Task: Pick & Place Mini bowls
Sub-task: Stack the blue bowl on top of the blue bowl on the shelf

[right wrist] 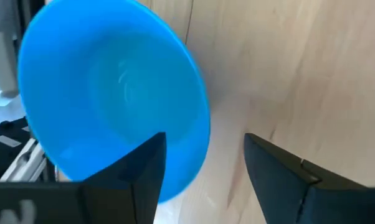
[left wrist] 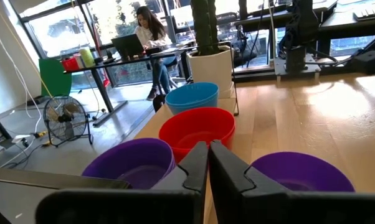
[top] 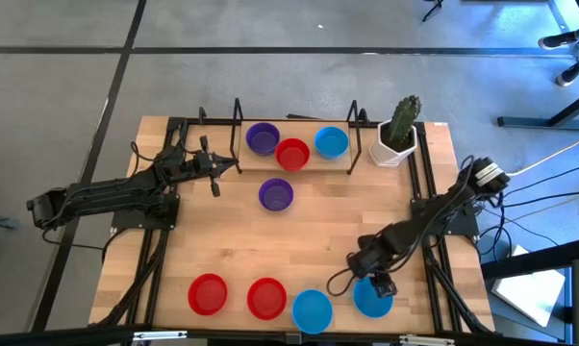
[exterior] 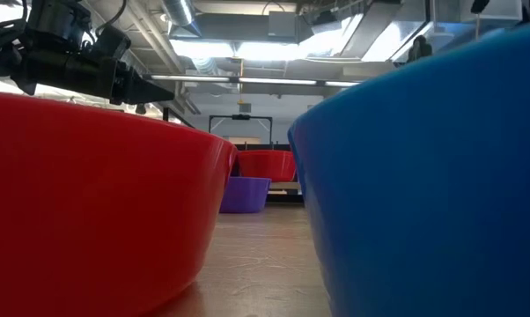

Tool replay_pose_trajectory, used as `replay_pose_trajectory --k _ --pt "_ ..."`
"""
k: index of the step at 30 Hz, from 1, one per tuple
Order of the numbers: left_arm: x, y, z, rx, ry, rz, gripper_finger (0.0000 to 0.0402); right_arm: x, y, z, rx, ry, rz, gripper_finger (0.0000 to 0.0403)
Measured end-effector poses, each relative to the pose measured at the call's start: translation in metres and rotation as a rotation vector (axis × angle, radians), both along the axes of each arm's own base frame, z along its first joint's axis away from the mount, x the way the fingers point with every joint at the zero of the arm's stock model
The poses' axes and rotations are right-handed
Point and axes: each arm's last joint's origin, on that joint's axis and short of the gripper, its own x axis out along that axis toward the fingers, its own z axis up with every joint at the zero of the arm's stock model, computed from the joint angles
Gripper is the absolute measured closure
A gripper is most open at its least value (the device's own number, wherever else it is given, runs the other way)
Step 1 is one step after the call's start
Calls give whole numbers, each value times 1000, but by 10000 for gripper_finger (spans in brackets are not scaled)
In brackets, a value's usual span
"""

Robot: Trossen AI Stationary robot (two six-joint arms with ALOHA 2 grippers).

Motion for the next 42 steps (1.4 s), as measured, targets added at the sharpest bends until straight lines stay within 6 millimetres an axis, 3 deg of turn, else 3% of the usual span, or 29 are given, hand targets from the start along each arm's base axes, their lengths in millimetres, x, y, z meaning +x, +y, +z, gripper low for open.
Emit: replay_pose_trajectory --k 9,13,19,24,29,33,37,42 --pt "0 0 0 0 0 0 394 3 2 -22 -57 86 2 198" --pt "0 0 0 0 0 0 392 1 -2 -23 -91 107 18 252" --pt "0 0 0 0 0 0 390 3 -13 -23 -112 129 56 385" --pt "0 0 0 0 1 0 394 9 -19 -20 -107 99 143 387" --pt "0 0 0 0 0 0 394 25 -20 13 -65 -72 275 395" --pt "0 0 0 0 1 0 391 25 -32 48 -82 -251 314 394" --pt "0 0 0 0 1 0 389 11 -58 84 -120 -423 232 396" --pt "0 0 0 -1 2 0 391 -24 -95 118 -225 -661 38 396"
